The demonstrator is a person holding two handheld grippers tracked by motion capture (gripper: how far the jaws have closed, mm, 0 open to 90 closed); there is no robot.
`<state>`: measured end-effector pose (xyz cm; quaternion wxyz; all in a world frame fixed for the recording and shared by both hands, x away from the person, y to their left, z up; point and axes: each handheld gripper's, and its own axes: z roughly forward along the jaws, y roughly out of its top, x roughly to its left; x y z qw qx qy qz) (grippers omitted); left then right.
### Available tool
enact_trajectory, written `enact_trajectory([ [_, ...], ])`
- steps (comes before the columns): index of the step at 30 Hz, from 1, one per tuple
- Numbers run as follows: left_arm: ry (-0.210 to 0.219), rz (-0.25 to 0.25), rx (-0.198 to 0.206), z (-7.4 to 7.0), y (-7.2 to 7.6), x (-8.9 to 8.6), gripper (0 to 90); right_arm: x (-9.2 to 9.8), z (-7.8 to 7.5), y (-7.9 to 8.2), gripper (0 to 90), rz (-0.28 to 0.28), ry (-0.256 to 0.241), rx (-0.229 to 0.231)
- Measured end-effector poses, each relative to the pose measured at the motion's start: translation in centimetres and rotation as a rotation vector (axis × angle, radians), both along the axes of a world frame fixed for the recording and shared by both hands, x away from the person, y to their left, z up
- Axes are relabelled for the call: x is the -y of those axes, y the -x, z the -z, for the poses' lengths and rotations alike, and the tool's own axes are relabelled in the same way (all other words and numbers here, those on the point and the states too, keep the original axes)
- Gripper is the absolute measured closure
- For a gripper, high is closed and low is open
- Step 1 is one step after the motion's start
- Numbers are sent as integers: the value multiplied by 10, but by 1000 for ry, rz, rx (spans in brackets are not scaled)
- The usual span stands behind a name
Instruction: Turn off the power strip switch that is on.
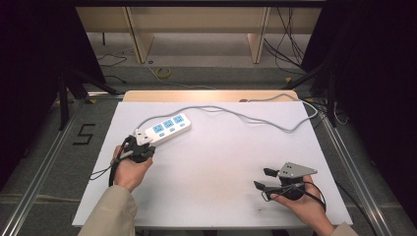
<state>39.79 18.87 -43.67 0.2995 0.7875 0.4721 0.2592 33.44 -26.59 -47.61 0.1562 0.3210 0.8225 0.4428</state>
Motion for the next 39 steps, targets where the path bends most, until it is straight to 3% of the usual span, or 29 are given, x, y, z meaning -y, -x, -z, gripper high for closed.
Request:
enact_trajectory([
  [39, -41, -4, -13, -3, -30, 0, 896, 1, 1, 1, 383, 3, 3, -5],
])
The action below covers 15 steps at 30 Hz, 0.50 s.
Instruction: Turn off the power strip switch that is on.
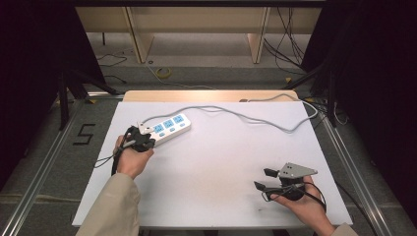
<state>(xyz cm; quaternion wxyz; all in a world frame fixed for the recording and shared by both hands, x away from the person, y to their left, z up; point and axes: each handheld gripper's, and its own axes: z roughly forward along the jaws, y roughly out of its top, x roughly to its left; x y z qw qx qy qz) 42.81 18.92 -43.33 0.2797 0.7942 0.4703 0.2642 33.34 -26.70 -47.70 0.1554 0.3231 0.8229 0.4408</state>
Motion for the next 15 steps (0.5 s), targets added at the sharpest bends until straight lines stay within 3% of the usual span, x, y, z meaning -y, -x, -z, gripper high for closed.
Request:
enact_trajectory([
  [15, 3, -12, -6, 0, -9, -1, 896, 2, 0, 1, 382, 5, 2, 1],
])
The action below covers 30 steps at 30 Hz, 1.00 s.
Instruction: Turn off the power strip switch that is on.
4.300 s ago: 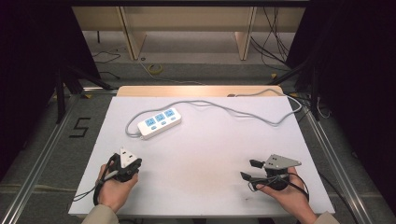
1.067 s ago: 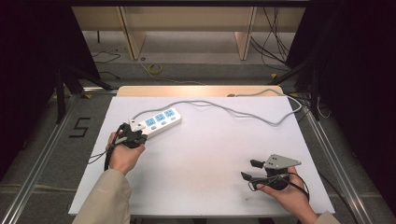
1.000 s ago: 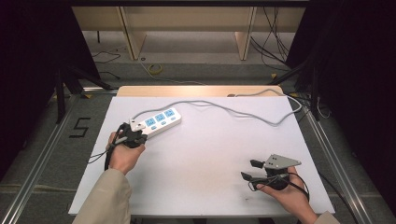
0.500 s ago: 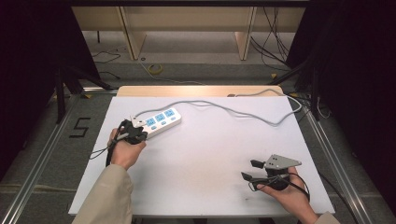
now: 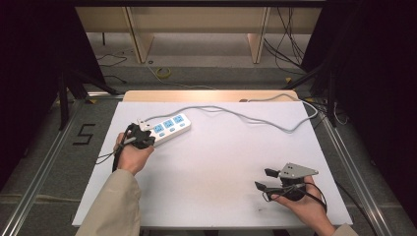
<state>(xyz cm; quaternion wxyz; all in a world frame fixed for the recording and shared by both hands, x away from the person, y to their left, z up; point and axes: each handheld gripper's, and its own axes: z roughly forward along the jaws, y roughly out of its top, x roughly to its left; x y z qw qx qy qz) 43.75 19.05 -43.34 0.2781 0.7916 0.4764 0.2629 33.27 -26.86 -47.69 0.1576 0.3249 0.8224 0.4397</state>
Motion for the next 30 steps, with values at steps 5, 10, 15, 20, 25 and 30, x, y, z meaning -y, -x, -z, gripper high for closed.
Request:
enact_trajectory([
  [5, -4, -3, -3, 1, -3, 0, 896, 0, 0, 0, 382, -2, 1, -1],
  [10, -21, 8, -4, 0, -6, 1, 897, 0, 0, 0, 382, -3, 3, -3],
  [15, -35, 12, -2, -3, -10, 3, 897, -1, 0, 0, 382, -5, 3, 2],
  [20, -40, 9, -1, -3, -14, 4, 896, 0, 0, 0, 382, -5, 2, 2],
  [25, -43, 10, -11, -1, -18, 4, 896, -1, 0, 0, 382, -6, 2, 1],
  [30, -40, 14, -13, 1, -21, 5, 897, -1, 0, 0, 382, -8, 2, 0],
])
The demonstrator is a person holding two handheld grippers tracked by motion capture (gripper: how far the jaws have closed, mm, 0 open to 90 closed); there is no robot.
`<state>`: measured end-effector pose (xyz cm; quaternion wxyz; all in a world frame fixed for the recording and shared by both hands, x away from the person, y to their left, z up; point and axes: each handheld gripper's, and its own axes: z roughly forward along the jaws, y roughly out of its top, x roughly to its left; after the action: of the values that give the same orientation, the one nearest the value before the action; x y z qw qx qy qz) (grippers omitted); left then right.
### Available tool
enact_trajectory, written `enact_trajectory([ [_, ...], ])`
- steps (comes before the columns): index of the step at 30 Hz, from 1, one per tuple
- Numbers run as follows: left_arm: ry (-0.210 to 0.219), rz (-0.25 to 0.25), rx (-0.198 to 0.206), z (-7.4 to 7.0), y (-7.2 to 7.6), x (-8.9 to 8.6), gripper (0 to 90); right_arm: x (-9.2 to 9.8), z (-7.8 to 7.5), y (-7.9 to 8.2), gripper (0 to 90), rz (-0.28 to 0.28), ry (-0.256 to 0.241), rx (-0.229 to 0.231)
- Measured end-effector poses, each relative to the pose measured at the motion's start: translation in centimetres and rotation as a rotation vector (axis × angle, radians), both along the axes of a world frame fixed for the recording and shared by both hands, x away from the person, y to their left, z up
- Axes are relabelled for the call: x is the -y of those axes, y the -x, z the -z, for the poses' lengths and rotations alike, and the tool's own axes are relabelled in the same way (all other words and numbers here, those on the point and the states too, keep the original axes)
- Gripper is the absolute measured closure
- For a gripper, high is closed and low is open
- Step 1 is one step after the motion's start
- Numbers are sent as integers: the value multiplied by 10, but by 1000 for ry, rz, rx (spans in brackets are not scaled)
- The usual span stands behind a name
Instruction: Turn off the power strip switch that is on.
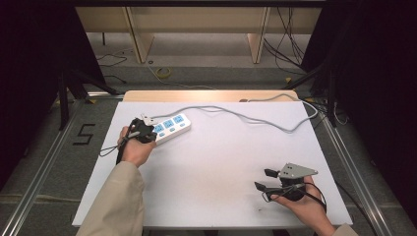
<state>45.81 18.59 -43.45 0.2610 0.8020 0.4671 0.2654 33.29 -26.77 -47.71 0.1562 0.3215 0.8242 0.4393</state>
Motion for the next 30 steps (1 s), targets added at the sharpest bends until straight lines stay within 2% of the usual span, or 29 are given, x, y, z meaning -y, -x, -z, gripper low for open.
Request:
enact_trajectory([
  [18, -16, 12, -9, 3, -13, 0, 896, 0, 1, 0, 382, -2, -4, -2],
  [30, -43, 22, -13, 2, -21, 1, 897, 0, 1, 0, 382, -3, -1, -4],
])
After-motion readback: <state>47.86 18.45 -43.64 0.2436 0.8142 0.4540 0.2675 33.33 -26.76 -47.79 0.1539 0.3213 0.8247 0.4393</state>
